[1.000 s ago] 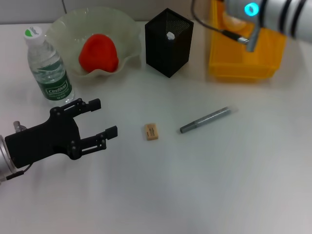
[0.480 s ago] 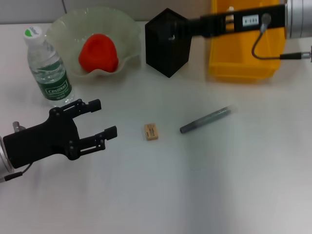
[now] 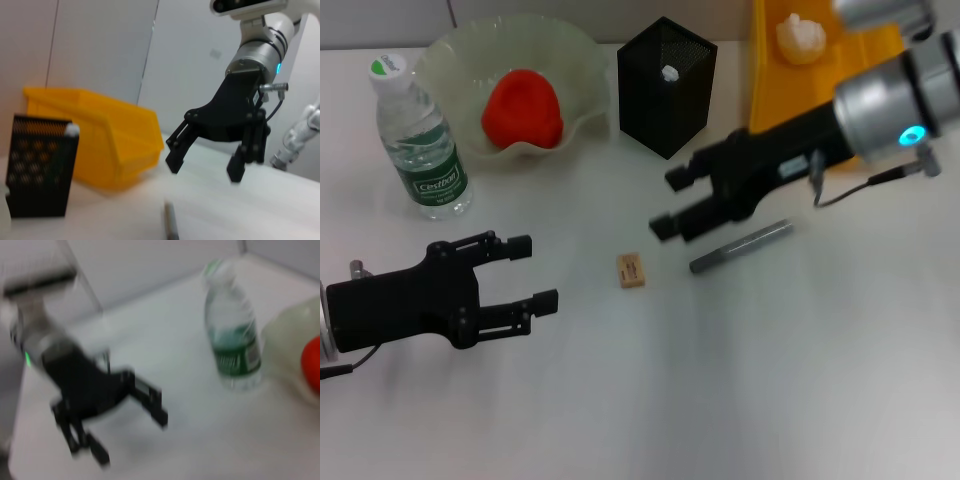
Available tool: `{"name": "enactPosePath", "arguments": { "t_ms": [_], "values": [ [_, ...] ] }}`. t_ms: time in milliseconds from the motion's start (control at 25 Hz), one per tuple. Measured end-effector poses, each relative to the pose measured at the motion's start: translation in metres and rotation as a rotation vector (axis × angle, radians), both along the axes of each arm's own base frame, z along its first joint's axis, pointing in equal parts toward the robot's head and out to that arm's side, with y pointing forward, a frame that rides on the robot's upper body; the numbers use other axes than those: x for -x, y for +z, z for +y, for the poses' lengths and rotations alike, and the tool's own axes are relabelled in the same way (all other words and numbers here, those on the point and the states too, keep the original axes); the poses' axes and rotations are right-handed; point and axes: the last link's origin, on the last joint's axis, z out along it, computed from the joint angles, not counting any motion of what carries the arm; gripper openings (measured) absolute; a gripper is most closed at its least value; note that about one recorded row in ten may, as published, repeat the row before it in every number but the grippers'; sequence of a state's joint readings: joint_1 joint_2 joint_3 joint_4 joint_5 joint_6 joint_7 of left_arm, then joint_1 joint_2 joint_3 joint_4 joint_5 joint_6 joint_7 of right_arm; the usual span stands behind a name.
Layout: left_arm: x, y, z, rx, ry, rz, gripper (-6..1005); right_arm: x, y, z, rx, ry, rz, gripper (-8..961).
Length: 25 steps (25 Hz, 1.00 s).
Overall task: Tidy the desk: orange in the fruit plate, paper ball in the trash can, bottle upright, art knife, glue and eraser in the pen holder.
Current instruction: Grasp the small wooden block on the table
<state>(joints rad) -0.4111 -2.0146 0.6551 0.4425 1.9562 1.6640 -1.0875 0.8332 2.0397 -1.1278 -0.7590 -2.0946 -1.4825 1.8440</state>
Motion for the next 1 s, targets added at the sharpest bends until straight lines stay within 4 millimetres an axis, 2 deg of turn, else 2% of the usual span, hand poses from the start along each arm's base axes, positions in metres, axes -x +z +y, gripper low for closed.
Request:
{"name": "enactPosePath", "arguments": {
  "t_ms": [120, 400, 1000],
  "values": [
    [0.004, -0.001, 0.0, 0.016, 0.017, 0.029, 800, -0.002, -0.01, -0.001, -0.004, 0.05, -0.049, 798],
    [0.01, -0.003, 0.003, 0.005, 0.041, 0.07, 800, -0.008, -0.04, -0.003, -0.001, 0.174, -0.182, 798],
    [0.009, -0.009, 0.003, -0.004, 0.048, 0.067, 800, -0.008, -0.059, -0.002, -0.046, 0.393, -0.123, 765]
  ]
}}
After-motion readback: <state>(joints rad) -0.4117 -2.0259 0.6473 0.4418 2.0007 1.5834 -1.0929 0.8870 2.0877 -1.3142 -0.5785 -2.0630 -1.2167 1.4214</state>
